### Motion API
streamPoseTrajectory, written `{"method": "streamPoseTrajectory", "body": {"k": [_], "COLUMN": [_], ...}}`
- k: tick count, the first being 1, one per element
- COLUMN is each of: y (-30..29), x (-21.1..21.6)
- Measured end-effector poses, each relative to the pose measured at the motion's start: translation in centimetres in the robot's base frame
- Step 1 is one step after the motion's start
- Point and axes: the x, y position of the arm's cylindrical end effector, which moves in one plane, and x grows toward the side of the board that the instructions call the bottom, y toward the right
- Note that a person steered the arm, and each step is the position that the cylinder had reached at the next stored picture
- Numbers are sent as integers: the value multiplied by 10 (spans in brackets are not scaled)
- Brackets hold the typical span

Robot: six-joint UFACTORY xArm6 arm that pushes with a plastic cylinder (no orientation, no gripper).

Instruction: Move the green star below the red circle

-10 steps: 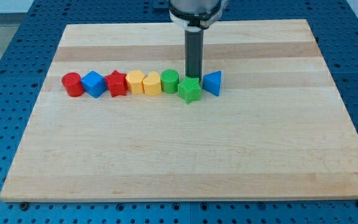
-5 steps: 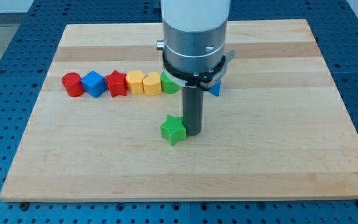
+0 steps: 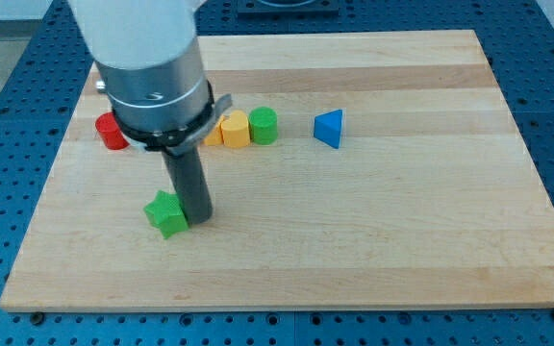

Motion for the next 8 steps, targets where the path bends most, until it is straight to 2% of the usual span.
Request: {"method": "streamPoseTrajectory", "body": {"k": [1, 2, 4, 6, 7, 8], "y": [-17, -33, -68, -100, -90, -64], "x": [-19, -18, 10, 15, -17, -31]}}
